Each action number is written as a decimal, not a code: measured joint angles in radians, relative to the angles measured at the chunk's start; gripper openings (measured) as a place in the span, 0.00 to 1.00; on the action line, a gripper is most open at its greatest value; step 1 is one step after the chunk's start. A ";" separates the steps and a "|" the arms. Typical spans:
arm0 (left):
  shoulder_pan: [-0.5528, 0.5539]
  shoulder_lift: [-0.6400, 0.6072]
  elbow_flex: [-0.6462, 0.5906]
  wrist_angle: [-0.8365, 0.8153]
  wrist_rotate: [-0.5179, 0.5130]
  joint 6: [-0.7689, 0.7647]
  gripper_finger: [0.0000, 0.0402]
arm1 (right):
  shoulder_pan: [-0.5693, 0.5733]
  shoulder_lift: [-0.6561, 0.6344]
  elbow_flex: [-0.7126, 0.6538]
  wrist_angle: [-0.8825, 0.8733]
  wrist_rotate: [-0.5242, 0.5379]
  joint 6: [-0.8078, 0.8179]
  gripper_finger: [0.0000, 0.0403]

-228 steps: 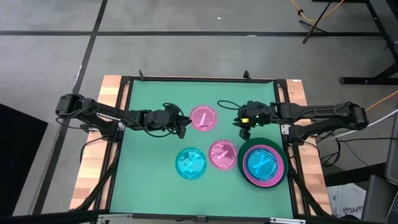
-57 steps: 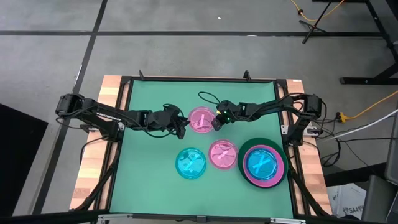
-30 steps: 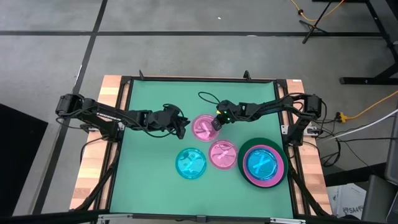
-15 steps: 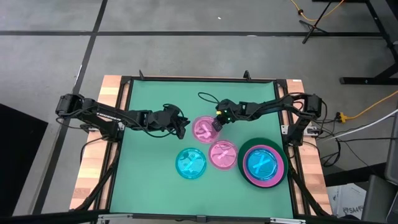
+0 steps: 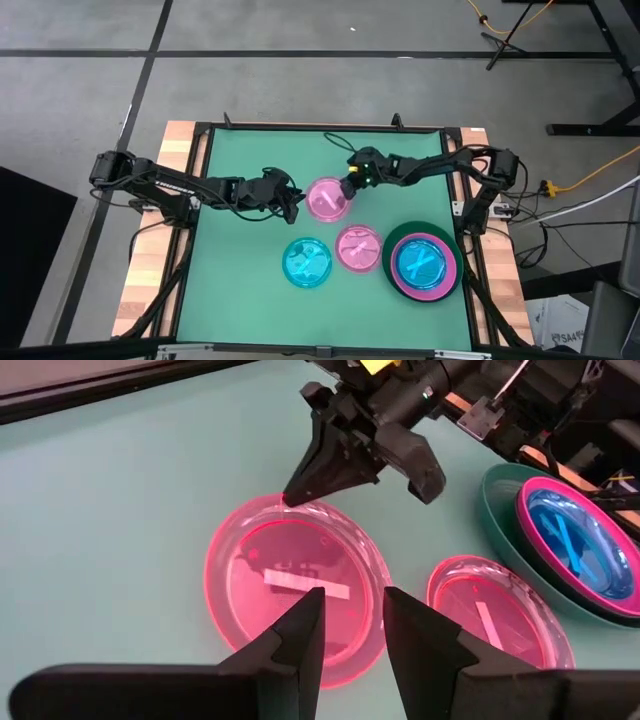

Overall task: Stack plastic plates
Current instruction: Stack the top transparent pink plate on top of the transparent blue plate, then stack the transparent blue plate on top of the transparent pink plate

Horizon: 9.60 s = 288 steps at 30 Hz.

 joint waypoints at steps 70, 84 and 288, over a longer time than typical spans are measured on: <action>-0.184 0.000 0.000 0.001 0.001 -0.001 0.24 | 0.004 -0.483 0.001 -0.482 -0.349 -0.172 0.00; -0.222 0.000 0.000 0.001 0.000 0.000 0.24 | 0.239 -0.586 0.001 -0.886 -0.393 -0.230 0.00; -0.292 0.015 0.002 -0.246 0.023 -0.404 0.24 | 0.945 -0.341 0.295 -1.086 0.478 -0.432 0.18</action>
